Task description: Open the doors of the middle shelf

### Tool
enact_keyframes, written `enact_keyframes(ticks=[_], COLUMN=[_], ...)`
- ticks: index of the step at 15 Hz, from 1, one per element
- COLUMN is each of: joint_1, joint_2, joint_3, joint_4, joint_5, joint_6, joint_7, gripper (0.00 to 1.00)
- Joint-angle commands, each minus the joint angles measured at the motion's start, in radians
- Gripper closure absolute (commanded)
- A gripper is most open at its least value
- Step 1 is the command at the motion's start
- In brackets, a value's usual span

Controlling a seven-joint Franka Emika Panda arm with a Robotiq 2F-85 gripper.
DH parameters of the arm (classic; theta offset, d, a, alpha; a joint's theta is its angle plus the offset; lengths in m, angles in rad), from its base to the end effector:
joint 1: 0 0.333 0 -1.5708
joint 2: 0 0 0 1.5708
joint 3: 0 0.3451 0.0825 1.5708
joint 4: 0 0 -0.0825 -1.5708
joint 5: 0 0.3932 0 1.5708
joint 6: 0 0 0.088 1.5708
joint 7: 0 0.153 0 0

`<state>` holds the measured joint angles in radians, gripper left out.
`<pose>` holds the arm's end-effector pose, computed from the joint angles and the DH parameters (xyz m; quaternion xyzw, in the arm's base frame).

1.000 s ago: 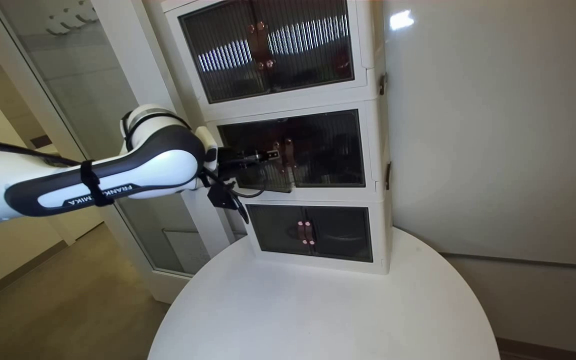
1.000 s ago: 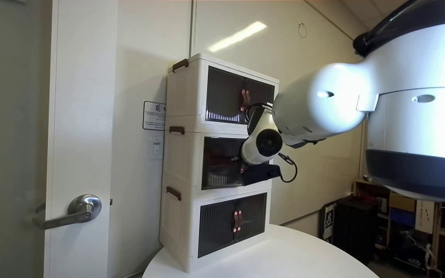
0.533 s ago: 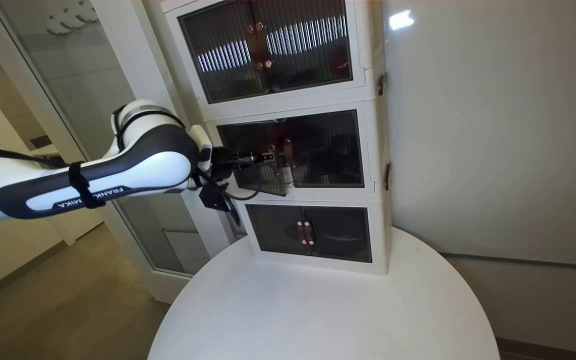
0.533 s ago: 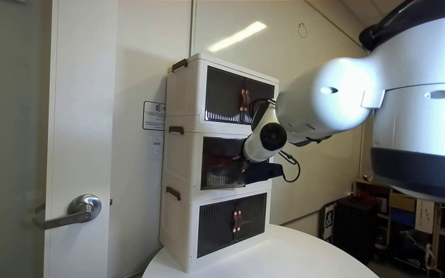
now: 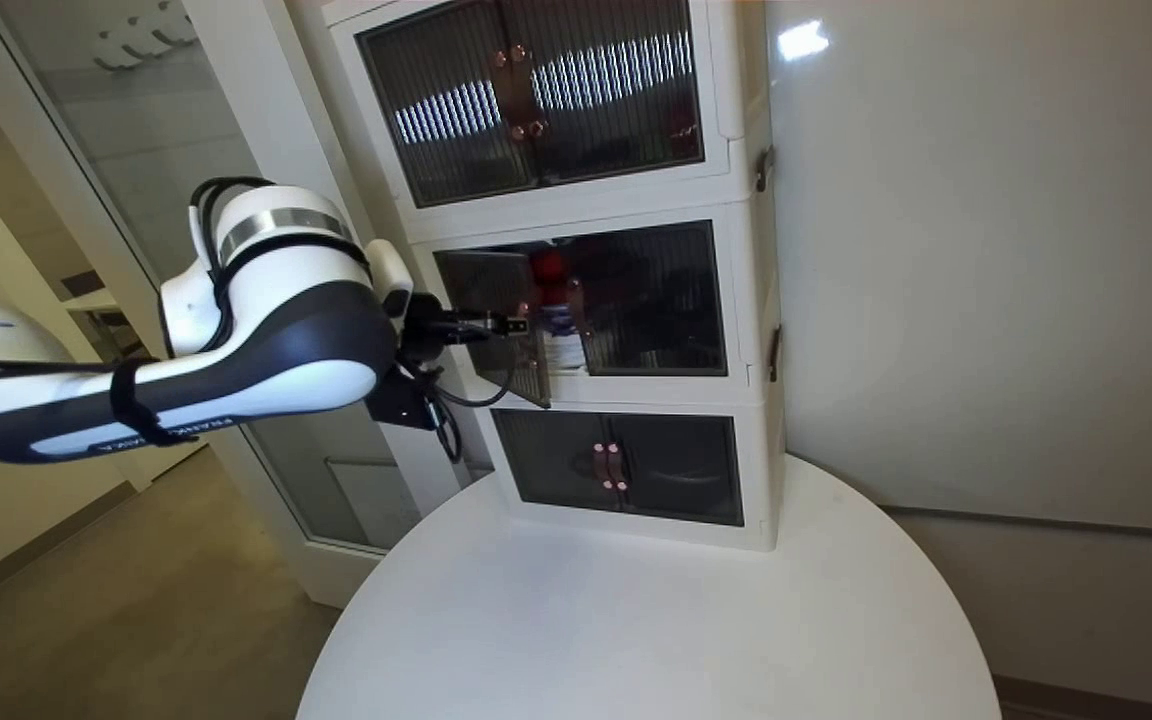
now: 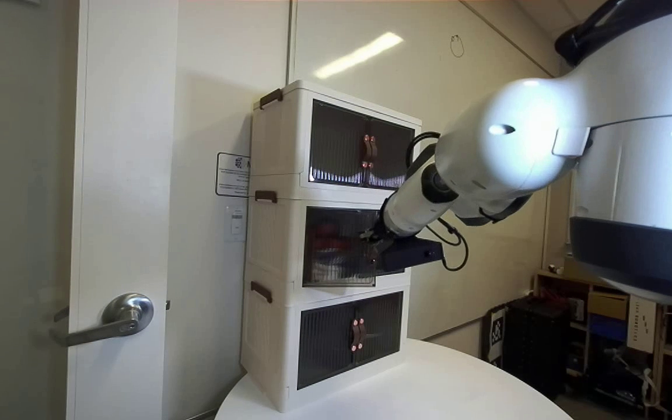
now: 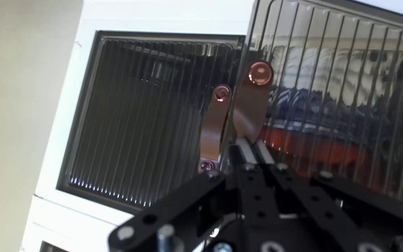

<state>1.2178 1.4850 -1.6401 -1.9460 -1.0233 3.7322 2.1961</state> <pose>0.6681 0.1085 0.2667 0.8391 -0.0576 0.5193 0.1513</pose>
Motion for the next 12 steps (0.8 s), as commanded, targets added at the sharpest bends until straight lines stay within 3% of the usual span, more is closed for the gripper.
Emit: enact_keyframes(ticks=[1, 3, 4, 6, 7, 8, 9, 12], joint_1=[0.028, 0.017, 0.034, 0.031, 0.014, 0.013, 0.020, 0.001], joint_2=[0.000, -0.005, -0.159, -0.250, -0.135, -0.172, -0.345, -0.460], joint_3=[-0.011, -0.011, 0.069, 0.107, 0.038, 0.049, 0.127, 0.168], joint_4=[-0.125, -0.166, -0.208, -0.234, -0.212, -0.221, -0.252, -0.253], joint_5=[0.129, 0.128, 0.118, 0.083, 0.061, 0.041, 0.008, -0.077], joint_6=[0.235, 0.351, 0.301, 0.313, 0.422, 0.437, 0.367, 0.356], joint_7=[-0.170, -0.201, -0.349, -0.438, -0.320, -0.338, -0.471, -0.525], gripper=[0.99, 0.99, 0.99, 0.99, 0.99, 0.99, 0.99, 0.99])
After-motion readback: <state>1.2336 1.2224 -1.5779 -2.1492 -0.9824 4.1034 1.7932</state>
